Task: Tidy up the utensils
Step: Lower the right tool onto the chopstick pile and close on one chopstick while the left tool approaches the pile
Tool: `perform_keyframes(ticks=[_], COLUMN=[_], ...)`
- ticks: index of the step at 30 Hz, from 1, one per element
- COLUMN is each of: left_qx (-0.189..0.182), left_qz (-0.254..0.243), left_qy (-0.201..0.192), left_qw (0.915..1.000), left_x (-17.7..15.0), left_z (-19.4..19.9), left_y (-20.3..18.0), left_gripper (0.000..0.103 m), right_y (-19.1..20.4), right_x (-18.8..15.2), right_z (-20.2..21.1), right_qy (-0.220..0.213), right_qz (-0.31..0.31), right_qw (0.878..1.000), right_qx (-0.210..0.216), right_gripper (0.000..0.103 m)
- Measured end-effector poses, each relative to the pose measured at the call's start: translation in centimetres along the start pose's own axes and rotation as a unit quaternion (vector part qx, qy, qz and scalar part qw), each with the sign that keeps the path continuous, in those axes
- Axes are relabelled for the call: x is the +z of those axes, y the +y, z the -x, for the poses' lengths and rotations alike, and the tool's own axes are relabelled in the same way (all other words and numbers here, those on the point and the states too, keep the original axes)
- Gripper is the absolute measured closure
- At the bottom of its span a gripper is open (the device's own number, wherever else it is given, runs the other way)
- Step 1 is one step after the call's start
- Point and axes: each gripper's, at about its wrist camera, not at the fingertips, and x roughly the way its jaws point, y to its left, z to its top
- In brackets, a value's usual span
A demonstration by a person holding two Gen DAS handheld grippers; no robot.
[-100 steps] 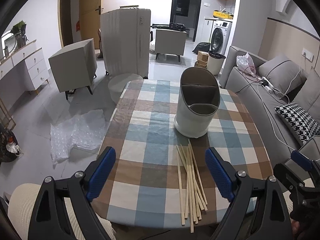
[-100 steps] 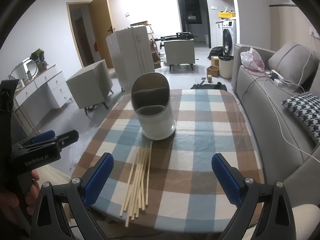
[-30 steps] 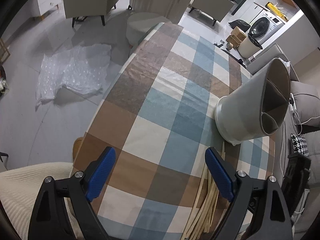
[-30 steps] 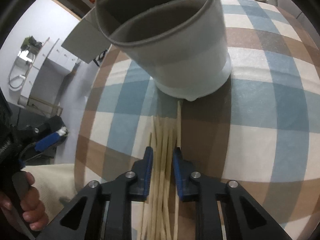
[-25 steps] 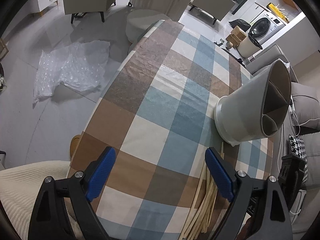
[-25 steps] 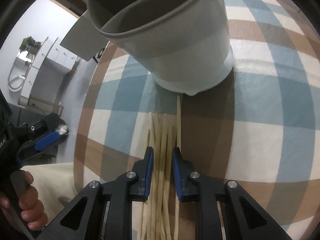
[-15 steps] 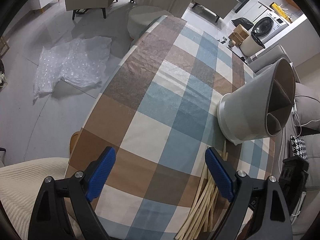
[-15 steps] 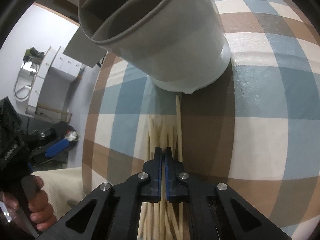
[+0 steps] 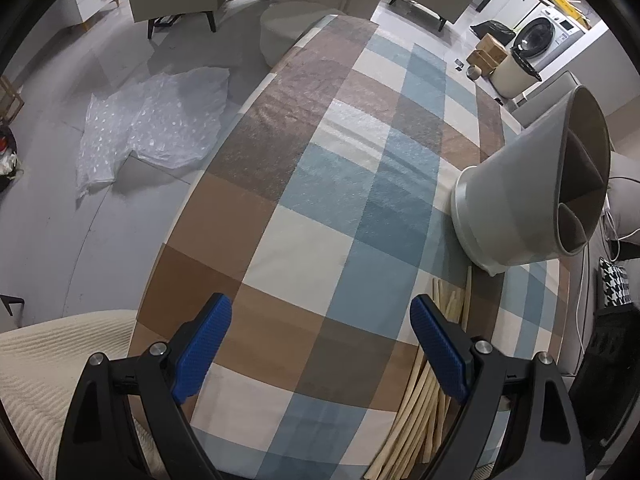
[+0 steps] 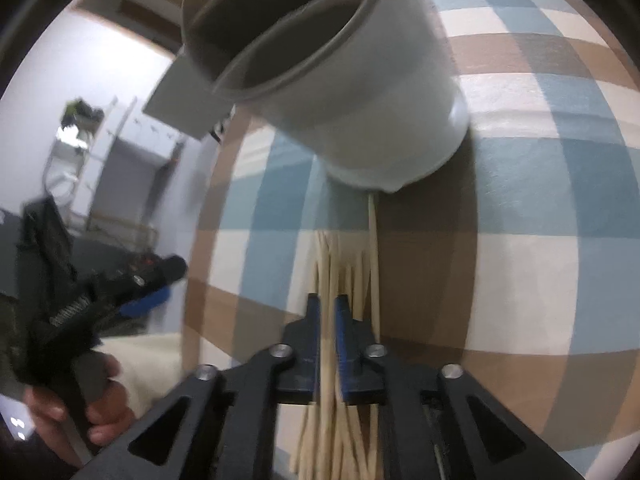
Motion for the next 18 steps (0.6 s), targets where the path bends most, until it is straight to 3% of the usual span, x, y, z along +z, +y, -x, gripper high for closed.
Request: perform_keyframes(ticks=[4,9,11,18], left_qx=[-0.004,-0.013,-0.015,-0.022], left_qz=[0.003,0.002,0.005,0.01], left_qy=[0.002,0.003,0.004,0.007], left_qw=[1.0,0.9999,0.9999,0.9997], left_x=[0.1,0.2,0.2,0.3], left_z=[-0.1,0.1,0.1,0.1], left_y=[0.1,0.2,0.3,0.2], left_gripper=[0.015,0.015,0.015,0.015], right_y=[1.1,1.5,1.3,-0.1], right_x=[0.5,0.9,1.0,1.0], right_z=[-0.9,-2.2,-2.2,-0.7], right_qy=[0.005,0.018,0.015,-0.012], right_qz=[0.017,0.015,0.015,-0.021], right_qw=[0.999,0.999,0.999,0.999], right_qx=[-0.028,-0.034,-0.039,-0.026], right_gripper=[0.083,0.082,0.098,0.099])
